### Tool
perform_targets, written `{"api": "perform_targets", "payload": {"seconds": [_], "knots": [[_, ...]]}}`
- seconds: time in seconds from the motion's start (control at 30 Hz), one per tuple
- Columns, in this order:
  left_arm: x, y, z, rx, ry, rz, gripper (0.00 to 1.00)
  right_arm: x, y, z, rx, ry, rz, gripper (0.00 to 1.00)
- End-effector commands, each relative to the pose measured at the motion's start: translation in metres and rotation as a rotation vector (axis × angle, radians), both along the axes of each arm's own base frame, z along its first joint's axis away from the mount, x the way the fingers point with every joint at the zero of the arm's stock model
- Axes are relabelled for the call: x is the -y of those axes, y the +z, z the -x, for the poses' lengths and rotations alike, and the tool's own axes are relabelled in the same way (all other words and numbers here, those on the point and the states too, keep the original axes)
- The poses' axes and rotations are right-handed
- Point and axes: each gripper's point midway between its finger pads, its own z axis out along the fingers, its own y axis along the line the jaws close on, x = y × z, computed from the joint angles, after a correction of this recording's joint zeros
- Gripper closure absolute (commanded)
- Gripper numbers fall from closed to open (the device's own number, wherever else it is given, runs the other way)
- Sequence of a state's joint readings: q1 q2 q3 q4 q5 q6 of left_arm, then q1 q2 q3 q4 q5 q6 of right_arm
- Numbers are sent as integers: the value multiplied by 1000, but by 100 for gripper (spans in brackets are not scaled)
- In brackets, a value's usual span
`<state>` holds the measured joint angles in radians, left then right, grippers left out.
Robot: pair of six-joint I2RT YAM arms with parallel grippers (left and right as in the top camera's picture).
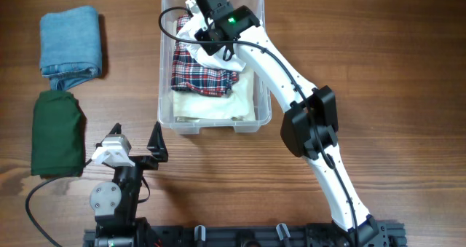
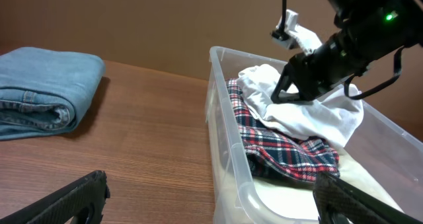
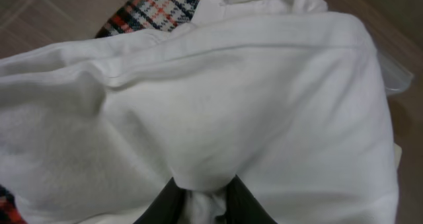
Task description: Pack container
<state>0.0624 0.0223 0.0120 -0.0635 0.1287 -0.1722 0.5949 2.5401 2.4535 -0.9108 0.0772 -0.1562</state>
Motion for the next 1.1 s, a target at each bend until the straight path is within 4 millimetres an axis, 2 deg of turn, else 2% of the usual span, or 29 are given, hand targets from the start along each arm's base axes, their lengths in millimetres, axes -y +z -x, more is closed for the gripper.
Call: {"api": "perform_targets", "payload": {"seconds": [0.0,0.2,0.27,0.3,0.33,0.37,0.4,0.43,0.77,0.87,0.97,1.07], "knots": [[-2,-3,0,-8,10,-8,0,9,-45,-1,-46,-23,70,84],[-2,-3,0,-7,10,-8,0,8,-47,-2,-44,-22,68,86],[-2,-4,0,-8,10,-8,0,8,-47,-2,-43,-22,68,83],[-2,-3,0,-8,10,-8,0,8,-47,-2,-43,-22,68,75],[-2,-3,0,-8,10,-8,0,7,-47,-2,-43,-22,67,62],[-2,-3,0,-8,10,-8,0,8,-47,-2,-43,-22,68,41],[-2,-3,0,-7,10,-8,0,8,-47,-2,-43,-22,68,14],[-2,-3,0,-8,10,-8,0,8,-47,-2,-43,-22,68,1],[-2,-3,0,-8,10,-8,0,7,-46,-2,-39,-18,69,0],[-2,-3,0,-8,10,-8,0,6,-39,-4,-21,6,74,0],[-2,-3,0,-8,10,-8,0,5,-10,-5,24,23,58,0],[-2,-3,0,-8,10,-8,0,5,34,-6,84,20,17,0]]}}
